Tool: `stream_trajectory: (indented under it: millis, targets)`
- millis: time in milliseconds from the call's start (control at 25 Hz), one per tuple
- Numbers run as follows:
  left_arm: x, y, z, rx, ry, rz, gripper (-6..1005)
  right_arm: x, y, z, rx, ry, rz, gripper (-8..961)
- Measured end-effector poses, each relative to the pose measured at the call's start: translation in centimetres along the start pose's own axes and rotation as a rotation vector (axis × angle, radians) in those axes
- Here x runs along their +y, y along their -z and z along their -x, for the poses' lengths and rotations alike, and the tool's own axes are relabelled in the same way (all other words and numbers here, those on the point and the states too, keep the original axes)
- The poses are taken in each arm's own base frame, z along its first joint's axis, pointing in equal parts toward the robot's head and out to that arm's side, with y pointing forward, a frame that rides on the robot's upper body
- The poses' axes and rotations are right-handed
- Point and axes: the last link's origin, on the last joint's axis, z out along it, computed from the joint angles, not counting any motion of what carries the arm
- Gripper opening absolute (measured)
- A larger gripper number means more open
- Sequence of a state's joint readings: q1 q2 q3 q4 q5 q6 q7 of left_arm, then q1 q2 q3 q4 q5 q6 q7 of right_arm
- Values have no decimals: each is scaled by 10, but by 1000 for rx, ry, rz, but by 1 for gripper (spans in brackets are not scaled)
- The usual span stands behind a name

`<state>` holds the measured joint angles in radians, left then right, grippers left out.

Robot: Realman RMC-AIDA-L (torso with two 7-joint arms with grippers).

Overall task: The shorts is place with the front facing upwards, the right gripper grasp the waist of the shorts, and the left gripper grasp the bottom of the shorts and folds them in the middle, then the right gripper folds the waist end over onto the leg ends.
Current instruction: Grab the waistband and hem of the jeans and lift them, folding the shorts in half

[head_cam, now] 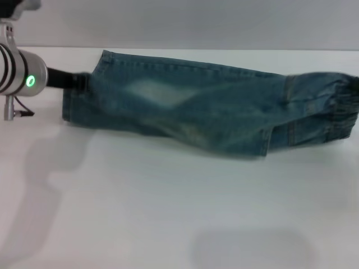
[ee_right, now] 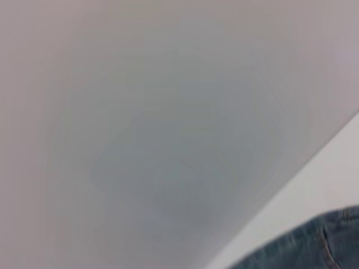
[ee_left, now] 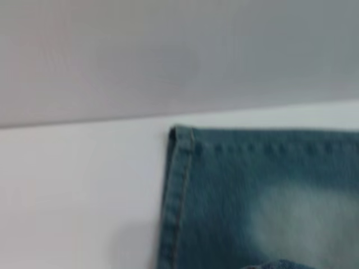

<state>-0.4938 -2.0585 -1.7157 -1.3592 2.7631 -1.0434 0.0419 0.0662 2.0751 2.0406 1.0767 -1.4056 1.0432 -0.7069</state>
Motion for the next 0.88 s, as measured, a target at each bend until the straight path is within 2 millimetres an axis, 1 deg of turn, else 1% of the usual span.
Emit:
stream_trajectory:
  millis: [160,400,720,880]
  targets:
    - [-3,-5,-4,51,38,10,166,-10,5,2,-79,-57,47,8]
    - [-2,-8,-9,94,65,26,173,-16,6,5,-107,-101,57,8]
    - [1,-15,-14,136,102,59,183,-25,-1,5,-120,-134,56,7]
    - [4,-20,-17,147,103,64,188,-26,-5,13,-148,-135,62,29]
